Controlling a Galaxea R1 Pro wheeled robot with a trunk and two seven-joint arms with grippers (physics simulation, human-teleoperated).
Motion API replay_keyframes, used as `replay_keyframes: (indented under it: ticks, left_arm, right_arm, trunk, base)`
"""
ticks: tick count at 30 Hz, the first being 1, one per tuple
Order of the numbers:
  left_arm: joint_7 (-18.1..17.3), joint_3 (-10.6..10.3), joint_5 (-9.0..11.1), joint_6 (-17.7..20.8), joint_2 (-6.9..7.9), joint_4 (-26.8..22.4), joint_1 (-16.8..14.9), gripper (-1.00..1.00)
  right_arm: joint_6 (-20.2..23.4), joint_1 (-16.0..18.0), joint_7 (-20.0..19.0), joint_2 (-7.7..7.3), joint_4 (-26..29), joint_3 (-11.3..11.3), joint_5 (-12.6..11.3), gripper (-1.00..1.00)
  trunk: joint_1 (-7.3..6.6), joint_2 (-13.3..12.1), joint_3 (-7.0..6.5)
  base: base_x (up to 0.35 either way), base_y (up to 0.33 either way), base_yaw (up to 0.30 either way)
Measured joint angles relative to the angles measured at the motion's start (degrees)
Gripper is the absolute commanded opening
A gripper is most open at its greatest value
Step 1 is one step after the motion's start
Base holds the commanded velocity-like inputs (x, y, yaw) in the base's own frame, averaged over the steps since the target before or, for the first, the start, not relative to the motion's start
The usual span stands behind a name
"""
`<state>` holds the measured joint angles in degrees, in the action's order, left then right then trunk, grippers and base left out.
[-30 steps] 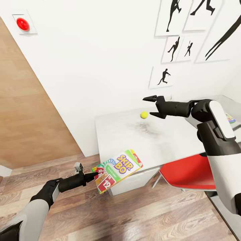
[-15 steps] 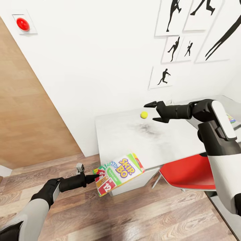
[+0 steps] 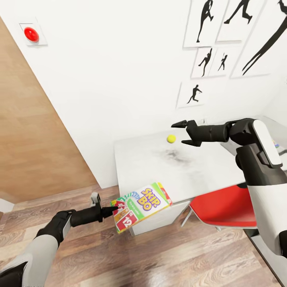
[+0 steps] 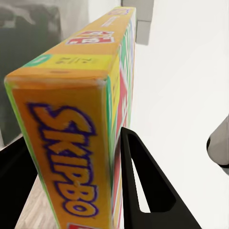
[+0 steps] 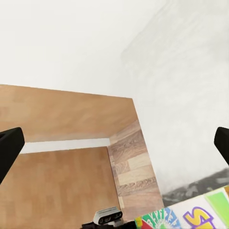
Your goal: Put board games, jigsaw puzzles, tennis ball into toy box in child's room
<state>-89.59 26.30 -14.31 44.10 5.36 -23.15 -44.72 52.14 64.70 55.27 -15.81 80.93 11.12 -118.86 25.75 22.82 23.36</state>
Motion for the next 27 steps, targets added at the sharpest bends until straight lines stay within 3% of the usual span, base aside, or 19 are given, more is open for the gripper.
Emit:
replay_keyframes:
  ticks: [4, 14, 27]
  left_arm:
    - [0.0, -0.1, 0.0, 0.6, 0.07, -0.1, -0.2, -1.0]
    - [0.0, -3.4, 0.0, 1.7, 0.12, -0.9, -0.1, -1.0]
    - [0.0, -3.7, 0.1, 2.0, 0.04, -1.0, -0.1, -1.0]
  right_arm:
    - [0.0, 0.0, 0.0, 0.02, 0.0, 0.1, 0.0, 1.0]
    - [0.1, 0.0, 0.2, -0.06, 0.2, 0.0, 0.0, 1.0]
    - [0.0, 0.1, 0.5, -0.24, 1.9, -0.2, 0.0, 1.0]
  trunk:
    - [0.0, 0.0, -0.38]
    - [0.0, 0.0, -1.33]
    - [0.0, 0.0, -2.56]
  base:
    - [0.0, 0.0, 0.0]
    - [0.0, 0.0, 0.0]
    - [-0.029, 0.0, 0.0]
